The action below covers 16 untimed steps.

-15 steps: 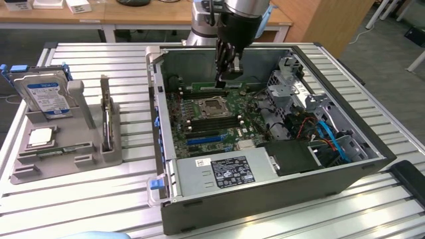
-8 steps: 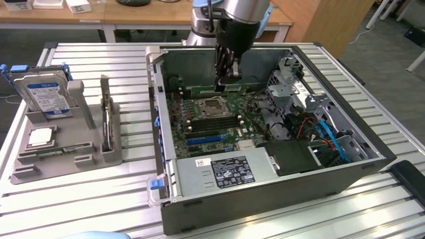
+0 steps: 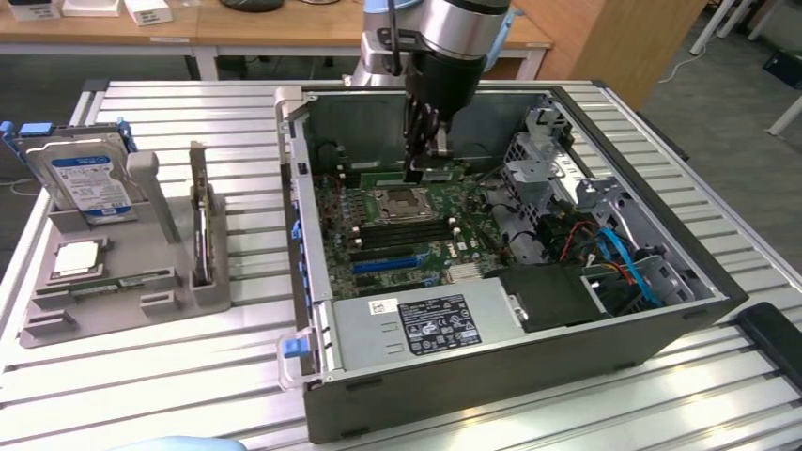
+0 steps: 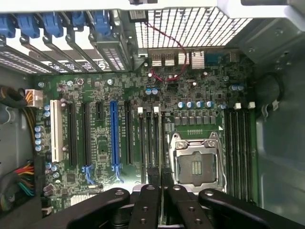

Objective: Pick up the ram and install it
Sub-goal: 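Insert the ram into the slot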

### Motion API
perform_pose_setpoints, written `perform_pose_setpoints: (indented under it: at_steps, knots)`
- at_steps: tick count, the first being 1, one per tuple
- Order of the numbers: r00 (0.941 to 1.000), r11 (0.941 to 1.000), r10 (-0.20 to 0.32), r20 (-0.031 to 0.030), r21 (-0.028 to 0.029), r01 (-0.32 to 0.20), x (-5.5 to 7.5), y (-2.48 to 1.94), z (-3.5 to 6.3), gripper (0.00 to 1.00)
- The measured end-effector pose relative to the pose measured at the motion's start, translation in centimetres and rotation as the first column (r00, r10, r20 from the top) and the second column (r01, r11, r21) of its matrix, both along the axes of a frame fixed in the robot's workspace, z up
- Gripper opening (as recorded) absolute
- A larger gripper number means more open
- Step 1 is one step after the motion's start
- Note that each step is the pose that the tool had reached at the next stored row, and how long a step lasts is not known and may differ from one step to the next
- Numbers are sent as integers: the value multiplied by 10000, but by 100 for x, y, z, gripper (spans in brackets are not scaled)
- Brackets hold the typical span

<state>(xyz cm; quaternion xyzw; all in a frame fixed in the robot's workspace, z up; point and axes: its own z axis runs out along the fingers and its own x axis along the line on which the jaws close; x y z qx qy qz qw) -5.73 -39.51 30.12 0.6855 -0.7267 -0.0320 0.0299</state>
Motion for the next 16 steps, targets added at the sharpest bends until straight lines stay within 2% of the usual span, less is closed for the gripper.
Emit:
perform_pose_setpoints:
  at_steps: [2, 16]
  knots:
    - [10000, 10000, -2, 0, -70, 2, -1, 0, -5, 13]
    - [9998, 9998, 190, -1, -71, -190, 38, 0, -50, 13]
